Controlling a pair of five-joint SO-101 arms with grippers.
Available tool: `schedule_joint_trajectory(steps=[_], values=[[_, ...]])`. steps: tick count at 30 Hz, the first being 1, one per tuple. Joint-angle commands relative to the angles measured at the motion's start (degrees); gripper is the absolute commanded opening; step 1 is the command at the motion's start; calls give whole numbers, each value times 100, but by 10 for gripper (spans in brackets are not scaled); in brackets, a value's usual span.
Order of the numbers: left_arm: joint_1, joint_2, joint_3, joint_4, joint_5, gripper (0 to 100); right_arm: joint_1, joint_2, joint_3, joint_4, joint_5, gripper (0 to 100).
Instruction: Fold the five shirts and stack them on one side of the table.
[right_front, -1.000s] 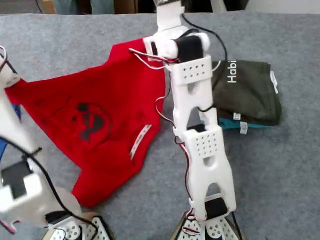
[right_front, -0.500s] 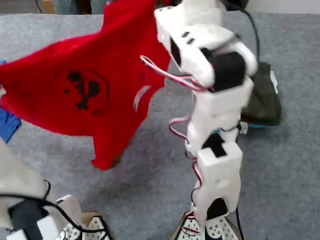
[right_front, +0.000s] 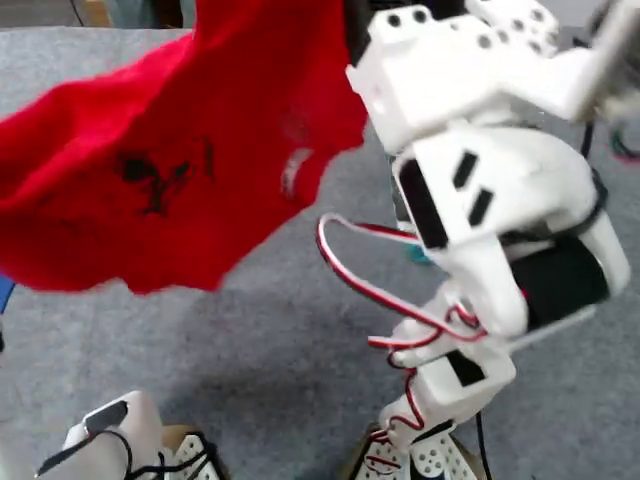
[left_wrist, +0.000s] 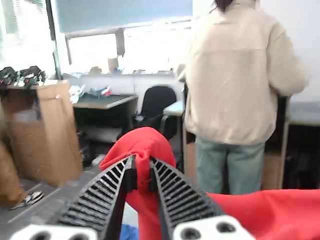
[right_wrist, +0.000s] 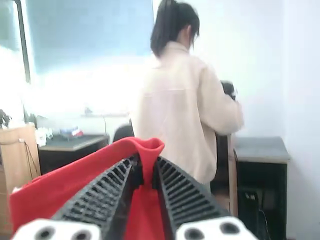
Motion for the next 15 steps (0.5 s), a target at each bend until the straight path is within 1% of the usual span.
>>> schedule_joint_trajectory(steps=[1,3,5,9,12,15], values=[[-382,-352,989,9,-149,29,-53,-268,-110,-123,-53,15],[-470,-651,1640,9,-229,29,-53,-303,-110,-105,-35,15],[-488,-1011,2343,9,-475,29,-53,-321,-110,-105,-35,15],[-497,-1873,4180,9,-598,29,-53,-295,-110,0,-35,15],[-444,-2488,5842,-9,-659,29,-53,-277,13,633,-35,15],[-198,-2840,7380,-141,-1020,29,-53,-277,303,1371,-26,15]])
